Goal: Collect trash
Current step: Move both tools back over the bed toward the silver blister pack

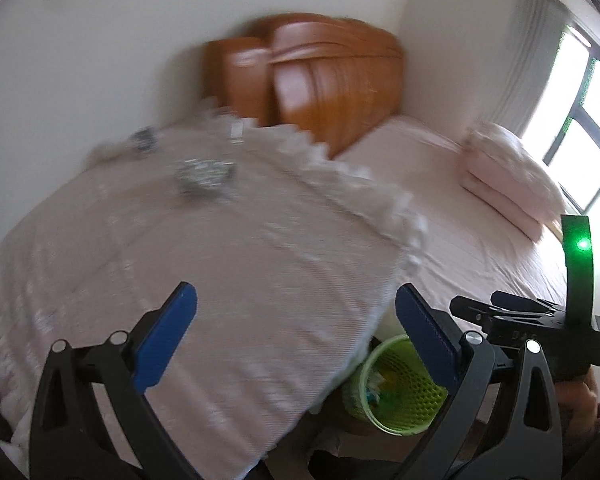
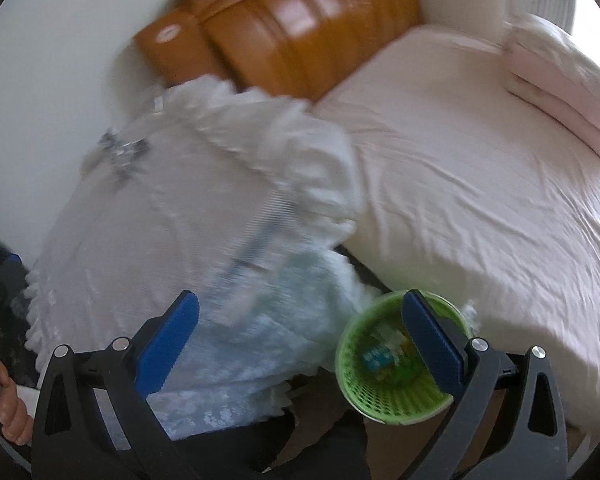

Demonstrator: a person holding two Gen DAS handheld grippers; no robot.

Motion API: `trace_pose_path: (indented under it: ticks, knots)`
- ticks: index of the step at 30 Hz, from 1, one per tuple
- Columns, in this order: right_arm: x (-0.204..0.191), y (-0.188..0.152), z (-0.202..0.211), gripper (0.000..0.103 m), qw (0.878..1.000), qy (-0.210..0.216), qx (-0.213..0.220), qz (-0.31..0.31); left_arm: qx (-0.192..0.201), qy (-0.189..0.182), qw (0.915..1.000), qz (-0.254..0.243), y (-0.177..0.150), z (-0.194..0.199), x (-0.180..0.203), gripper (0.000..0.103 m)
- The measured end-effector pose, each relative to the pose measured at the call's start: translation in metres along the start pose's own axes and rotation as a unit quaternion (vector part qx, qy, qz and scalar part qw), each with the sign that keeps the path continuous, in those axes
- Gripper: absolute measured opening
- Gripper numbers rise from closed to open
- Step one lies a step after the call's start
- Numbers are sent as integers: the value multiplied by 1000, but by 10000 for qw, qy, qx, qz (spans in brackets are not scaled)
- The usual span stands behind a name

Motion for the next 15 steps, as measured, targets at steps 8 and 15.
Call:
trace_pose_path:
  ticks: [8,15]
  knots:
    - [-76,21,-4,101,9972,350,68,657,223,434,9975,509,7,19,-59,95]
    - [-132,45,-13,101,9940,596,89,909,336,717,9939,774,14,26,-92,95]
Point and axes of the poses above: each gripper's, at about its wrist camera, not at the fingertips, and z roughly against the way its jaws point, x to its right, y to its top, the point moved 8 cm from there along -z, roughly the way its jaws point, and after that the axes turned 14 degrees about -y, right-handed, at the moved point
